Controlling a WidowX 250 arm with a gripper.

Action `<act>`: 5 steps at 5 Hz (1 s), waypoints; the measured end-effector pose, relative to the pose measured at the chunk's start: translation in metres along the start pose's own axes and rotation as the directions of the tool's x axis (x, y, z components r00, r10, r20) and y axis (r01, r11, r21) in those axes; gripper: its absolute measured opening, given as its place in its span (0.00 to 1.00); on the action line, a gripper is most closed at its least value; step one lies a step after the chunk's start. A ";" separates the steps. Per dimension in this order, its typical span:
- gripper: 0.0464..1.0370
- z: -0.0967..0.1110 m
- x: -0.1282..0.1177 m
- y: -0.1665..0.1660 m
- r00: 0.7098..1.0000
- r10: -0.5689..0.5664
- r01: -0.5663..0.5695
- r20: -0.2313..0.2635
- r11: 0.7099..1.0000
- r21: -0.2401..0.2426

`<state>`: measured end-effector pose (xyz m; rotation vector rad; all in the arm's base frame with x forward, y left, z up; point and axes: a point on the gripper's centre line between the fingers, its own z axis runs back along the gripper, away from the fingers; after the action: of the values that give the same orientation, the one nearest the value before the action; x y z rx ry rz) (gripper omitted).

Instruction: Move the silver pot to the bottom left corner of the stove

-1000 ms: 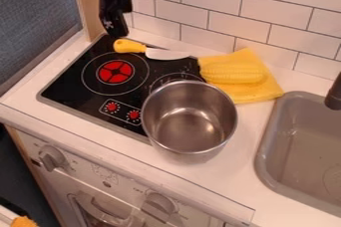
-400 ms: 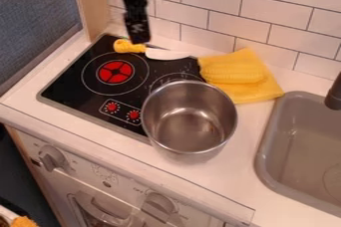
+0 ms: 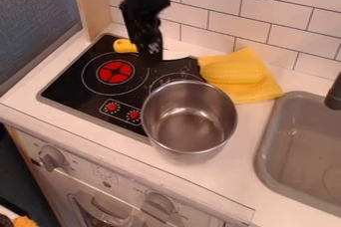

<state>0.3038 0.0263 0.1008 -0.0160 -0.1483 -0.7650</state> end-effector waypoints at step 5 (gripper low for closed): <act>0.91 -0.087 -0.010 -0.011 0.987 0.104 -0.108 -0.124 0.994 -0.027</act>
<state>0.3002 0.0194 0.0124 -0.0088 -0.0174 -0.6599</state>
